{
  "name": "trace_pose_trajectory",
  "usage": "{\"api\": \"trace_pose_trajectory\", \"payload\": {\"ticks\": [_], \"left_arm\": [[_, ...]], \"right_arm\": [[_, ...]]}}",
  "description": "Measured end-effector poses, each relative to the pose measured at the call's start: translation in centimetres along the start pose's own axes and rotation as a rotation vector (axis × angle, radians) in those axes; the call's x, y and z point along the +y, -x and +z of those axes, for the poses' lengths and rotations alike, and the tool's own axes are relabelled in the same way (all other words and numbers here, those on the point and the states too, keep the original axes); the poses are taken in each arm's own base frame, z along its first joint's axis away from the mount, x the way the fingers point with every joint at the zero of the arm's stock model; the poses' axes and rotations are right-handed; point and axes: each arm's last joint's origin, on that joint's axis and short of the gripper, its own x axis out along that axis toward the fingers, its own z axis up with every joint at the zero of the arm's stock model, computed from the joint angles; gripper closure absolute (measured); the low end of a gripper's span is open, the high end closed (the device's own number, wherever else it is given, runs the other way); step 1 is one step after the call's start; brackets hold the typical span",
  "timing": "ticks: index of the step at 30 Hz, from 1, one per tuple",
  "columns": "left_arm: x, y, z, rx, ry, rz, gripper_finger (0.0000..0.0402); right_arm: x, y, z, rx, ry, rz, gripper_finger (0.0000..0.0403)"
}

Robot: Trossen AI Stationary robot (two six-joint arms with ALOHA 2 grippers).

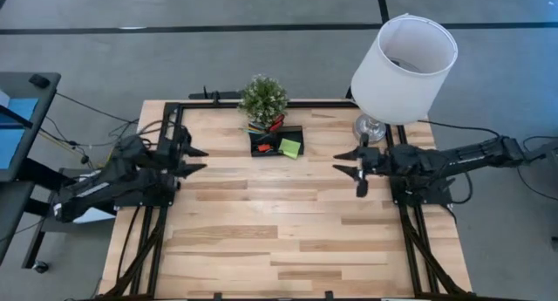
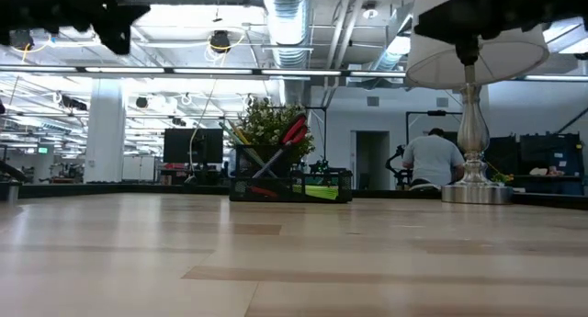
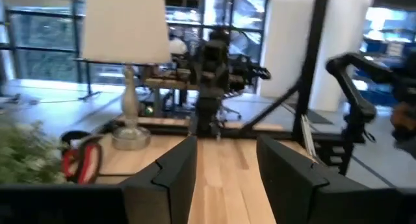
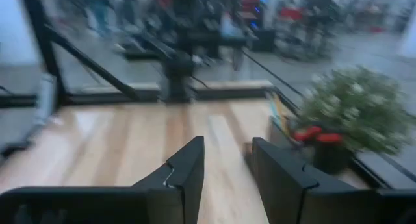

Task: Pick and place office supplies into organizer
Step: Return to Home Position

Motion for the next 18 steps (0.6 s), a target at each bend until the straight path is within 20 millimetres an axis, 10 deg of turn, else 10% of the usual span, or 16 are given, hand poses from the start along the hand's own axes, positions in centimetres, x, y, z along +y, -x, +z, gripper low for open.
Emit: {"api": "trace_pose_trajectory", "payload": {"ticks": [18], "left_arm": [[0.9, -0.8, -5.1, -0.139, 0.025, -0.057, 0.0247]], "right_arm": [[-0.2, 2.7, -5.8, -0.168, -0.045, 0.087, 0.0281]]}}
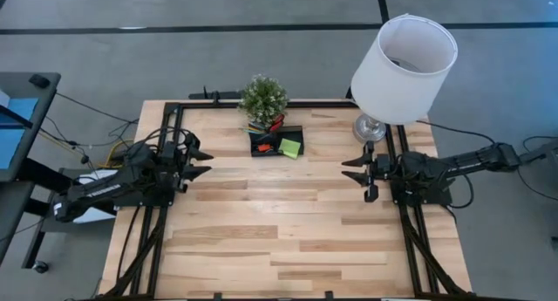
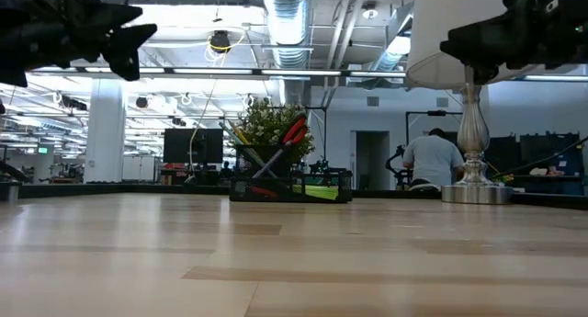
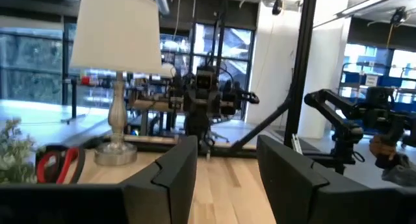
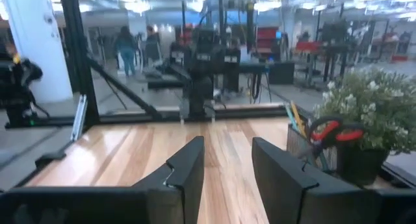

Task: Pick and place office supplies into organizer
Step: Return to Home Position

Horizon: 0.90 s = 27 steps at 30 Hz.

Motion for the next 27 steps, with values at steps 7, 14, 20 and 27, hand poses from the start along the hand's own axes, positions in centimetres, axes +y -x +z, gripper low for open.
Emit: {"api": "trace_pose_trajectory", "payload": {"ticks": [7, 14, 20, 27], "left_arm": [[0.2, 0.0, -0.7, 0.05, -0.027, 0.014, 0.0247], [0.5, 0.2, -1.7, 0.149, -0.075, 0.078, 0.0247], [1.0, 0.4, -3.0, 0.277, -0.044, 0.224, 0.0247], [1.4, 0.6, -3.1, 0.286, -0.046, 0.363, 0.0247]], "right_arm": [[-0.2, 1.0, -1.7, -0.057, -0.018, -0.01, 0.0281], [-0.3, 1.0, -2.4, 0.018, 0.01, -0.016, 0.0281], [-0.2, 1.0, -3.5, 0.128, -0.123, -0.018, 0.0281], [-0.2, 1.2, -4.2, 0.201, -0.122, -0.023, 0.0281]]}}
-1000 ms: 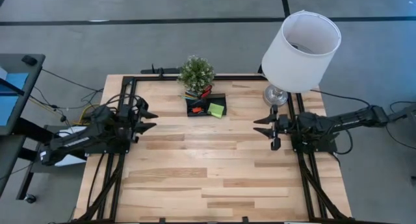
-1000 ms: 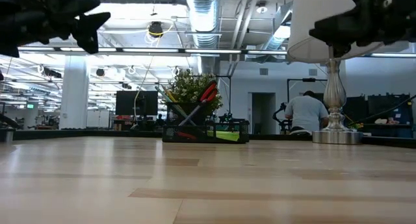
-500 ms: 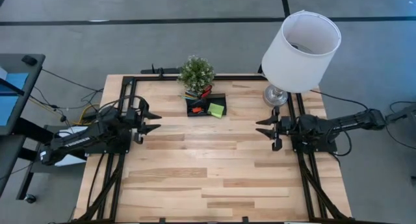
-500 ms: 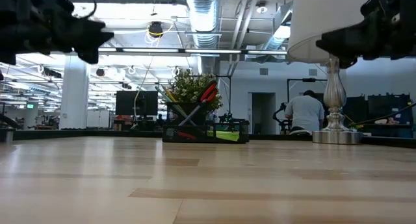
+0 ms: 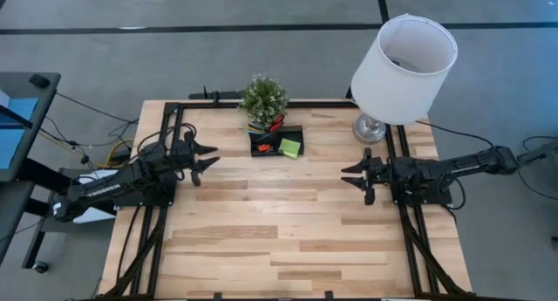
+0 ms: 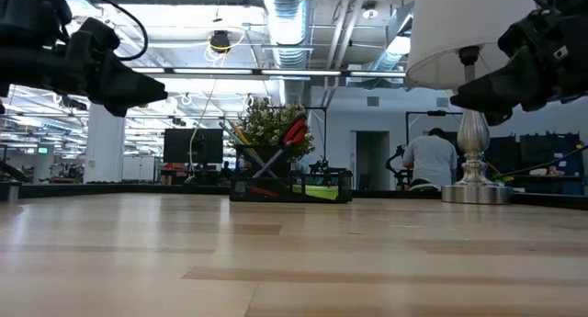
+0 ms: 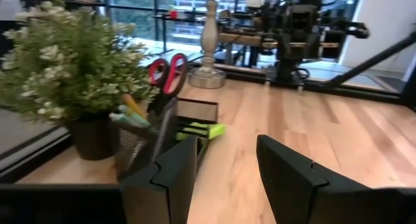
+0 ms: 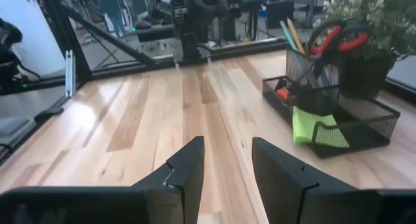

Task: Pick and place office supplies into organizer
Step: Return to Home Position

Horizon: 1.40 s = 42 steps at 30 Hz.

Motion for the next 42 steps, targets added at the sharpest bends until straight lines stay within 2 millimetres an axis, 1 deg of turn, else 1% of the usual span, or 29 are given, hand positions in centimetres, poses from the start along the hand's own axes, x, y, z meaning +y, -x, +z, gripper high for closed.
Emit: {"api": "trace_pose_trajectory", "payload": {"ticks": [13, 42], "left_arm": [[0.15, 0.03, -0.15, 0.022, 0.011, 0.051, 0.0247], [0.15, 0.03, -0.17, 0.026, 0.013, 0.052, 0.0247]], "right_arm": [[-0.03, 0.0, -0.2, 0.02, 0.003, -0.003, 0.0281], [-0.03, 0.0, -0.21, 0.019, 0.003, -0.003, 0.0281]]}}
